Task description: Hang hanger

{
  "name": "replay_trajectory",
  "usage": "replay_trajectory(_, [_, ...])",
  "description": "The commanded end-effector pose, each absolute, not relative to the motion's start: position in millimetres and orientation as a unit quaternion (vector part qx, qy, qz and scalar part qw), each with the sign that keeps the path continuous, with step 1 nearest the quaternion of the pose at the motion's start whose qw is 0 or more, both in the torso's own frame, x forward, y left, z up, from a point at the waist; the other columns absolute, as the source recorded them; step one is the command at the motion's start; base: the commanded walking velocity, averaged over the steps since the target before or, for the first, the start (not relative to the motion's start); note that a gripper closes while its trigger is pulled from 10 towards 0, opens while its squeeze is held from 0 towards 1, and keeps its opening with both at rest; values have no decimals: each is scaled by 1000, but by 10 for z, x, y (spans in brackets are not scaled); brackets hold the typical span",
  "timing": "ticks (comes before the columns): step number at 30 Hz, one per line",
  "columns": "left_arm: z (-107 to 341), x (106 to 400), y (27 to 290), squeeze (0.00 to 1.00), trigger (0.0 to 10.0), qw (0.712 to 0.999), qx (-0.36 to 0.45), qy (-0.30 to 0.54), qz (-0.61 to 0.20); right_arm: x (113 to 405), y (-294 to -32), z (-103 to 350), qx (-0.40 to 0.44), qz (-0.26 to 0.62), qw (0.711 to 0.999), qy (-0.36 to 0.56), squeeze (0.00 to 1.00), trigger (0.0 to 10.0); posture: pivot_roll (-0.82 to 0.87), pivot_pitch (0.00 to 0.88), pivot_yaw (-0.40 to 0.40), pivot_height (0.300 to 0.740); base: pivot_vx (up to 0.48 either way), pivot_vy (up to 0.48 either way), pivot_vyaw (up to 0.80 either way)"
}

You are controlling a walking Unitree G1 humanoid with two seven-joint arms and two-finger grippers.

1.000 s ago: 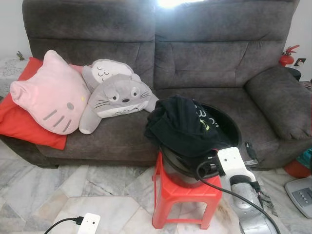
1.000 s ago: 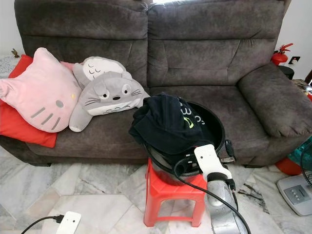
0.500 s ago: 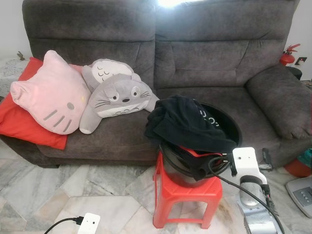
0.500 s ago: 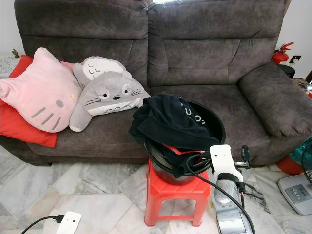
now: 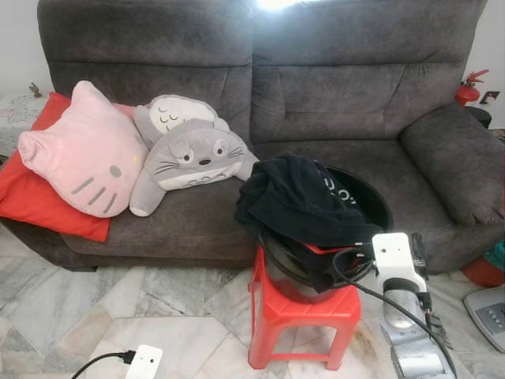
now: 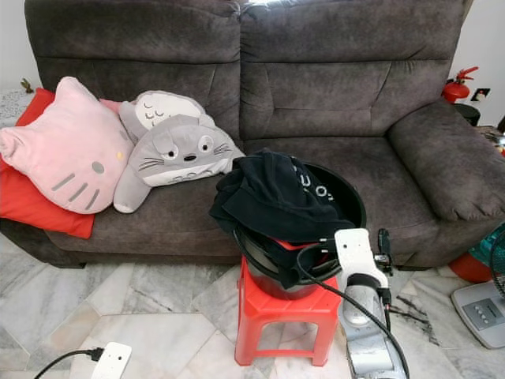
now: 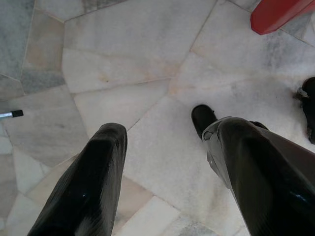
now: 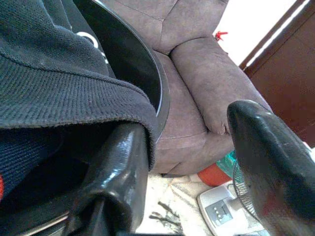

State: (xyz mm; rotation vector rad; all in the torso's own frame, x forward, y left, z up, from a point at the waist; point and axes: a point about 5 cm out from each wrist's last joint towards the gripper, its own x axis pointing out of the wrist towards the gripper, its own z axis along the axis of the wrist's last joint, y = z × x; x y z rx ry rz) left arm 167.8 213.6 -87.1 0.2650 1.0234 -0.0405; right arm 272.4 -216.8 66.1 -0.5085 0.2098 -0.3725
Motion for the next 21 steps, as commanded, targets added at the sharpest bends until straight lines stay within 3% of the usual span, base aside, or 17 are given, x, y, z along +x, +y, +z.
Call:
replay_trajectory(1, [-874, 1670, 2139, 0, 10000, 861, 137, 490, -23, 2745, -2156, 652, -244, -179, 947, 105, 0, 0, -169, 0, 12, 727, 0, 0, 0])
replay_trajectory(21, [-878, 1657, 2152, 0, 10000, 859, 140, 492, -24, 2757, -2173, 668, -252, -183, 945, 97, 0, 0, -158, 0, 15, 727, 0, 0, 0])
